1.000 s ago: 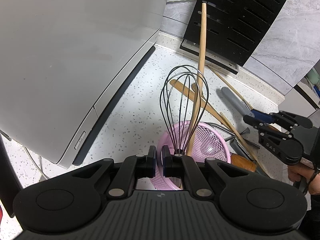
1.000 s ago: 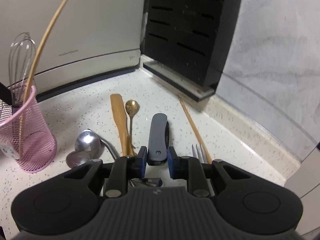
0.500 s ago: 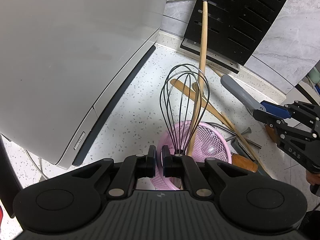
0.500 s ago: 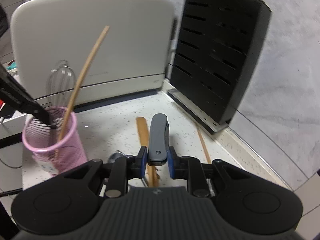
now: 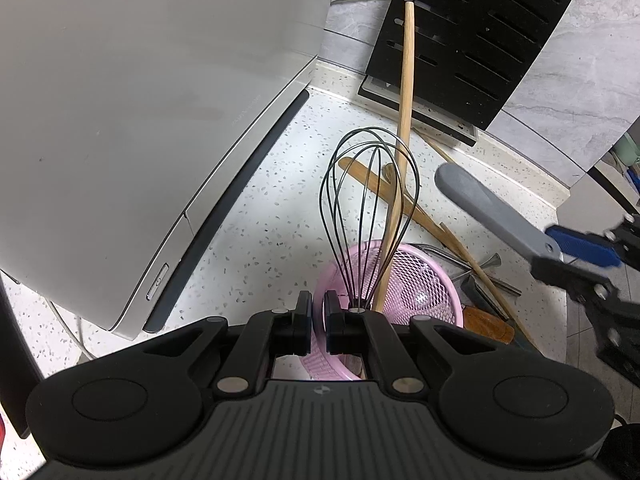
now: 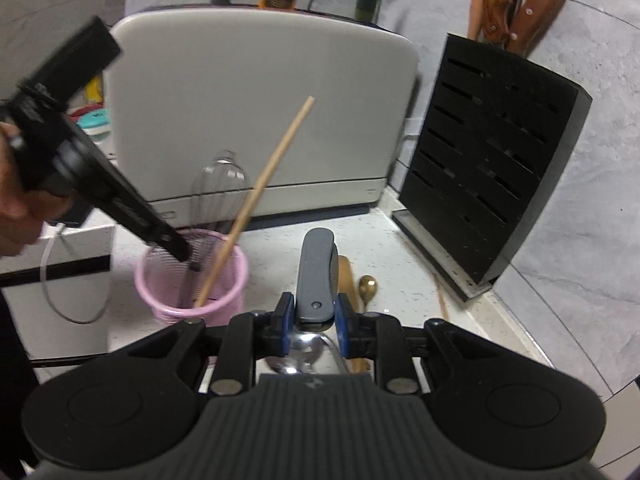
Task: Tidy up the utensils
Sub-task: 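Insert the grey-handled utensil into the pink cup and open the right gripper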
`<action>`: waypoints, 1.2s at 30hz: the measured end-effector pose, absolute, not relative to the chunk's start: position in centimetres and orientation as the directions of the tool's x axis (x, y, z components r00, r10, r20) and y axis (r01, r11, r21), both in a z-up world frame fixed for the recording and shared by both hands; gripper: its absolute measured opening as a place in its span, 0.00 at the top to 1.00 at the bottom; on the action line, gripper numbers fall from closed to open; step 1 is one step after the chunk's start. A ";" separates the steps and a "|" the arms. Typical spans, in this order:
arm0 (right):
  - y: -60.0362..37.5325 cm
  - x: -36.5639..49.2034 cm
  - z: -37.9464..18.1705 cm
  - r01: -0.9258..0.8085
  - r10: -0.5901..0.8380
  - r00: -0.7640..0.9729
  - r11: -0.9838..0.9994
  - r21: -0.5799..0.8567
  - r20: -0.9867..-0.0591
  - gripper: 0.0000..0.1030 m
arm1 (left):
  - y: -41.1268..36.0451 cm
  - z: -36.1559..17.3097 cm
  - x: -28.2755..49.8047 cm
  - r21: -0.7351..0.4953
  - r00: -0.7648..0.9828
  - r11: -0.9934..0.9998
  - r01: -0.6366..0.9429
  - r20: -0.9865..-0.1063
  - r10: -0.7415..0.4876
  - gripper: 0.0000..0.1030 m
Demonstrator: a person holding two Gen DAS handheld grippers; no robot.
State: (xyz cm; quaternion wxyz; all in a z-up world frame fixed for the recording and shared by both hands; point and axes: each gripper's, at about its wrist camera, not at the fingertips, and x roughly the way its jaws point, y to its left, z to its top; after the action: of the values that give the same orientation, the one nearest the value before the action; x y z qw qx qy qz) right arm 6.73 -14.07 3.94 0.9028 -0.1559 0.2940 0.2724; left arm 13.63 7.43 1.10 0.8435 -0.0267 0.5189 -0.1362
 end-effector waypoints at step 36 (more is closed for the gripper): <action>-4.6 8.4 7.5 -0.877 0.254 0.347 0.428 -0.217 -0.903 0.82 | 6.7 0.8 13.6 -0.181 0.416 0.960 0.216 -0.872 -0.258 0.94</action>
State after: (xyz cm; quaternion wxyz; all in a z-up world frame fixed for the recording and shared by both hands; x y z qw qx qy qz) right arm 8.43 -4.59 7.54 0.7326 -0.3698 0.4213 0.3861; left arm 13.61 6.67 0.84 0.8411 -0.0203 0.5218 -0.1408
